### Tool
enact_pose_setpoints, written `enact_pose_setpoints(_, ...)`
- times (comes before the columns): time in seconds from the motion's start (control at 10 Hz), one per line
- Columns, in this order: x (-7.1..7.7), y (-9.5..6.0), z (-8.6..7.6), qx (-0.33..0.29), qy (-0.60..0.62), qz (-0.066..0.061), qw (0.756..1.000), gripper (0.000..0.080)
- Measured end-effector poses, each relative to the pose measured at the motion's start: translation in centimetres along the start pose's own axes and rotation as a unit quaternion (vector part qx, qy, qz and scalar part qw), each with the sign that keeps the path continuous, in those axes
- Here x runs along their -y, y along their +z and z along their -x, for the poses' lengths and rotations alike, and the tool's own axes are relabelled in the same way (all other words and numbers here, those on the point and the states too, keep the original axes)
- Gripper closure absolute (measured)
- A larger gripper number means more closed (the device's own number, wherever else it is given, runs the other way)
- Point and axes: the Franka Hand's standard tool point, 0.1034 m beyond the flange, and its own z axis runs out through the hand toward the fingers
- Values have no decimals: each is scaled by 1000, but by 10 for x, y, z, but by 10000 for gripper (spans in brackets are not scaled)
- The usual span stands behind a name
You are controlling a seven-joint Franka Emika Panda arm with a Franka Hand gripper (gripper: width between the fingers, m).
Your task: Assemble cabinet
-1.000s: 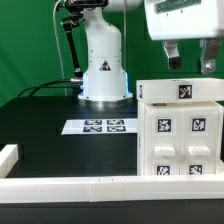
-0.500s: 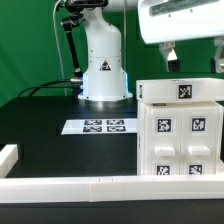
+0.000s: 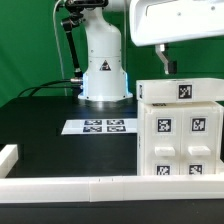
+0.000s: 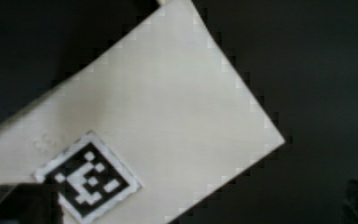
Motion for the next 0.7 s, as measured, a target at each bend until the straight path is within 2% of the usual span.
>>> enact_pose_setpoints(0.5,-2,1,-1,0,-164,1,986,3)
enact_pose_setpoints(0.7,-3,1,-2,-4,-257,0,966,3)
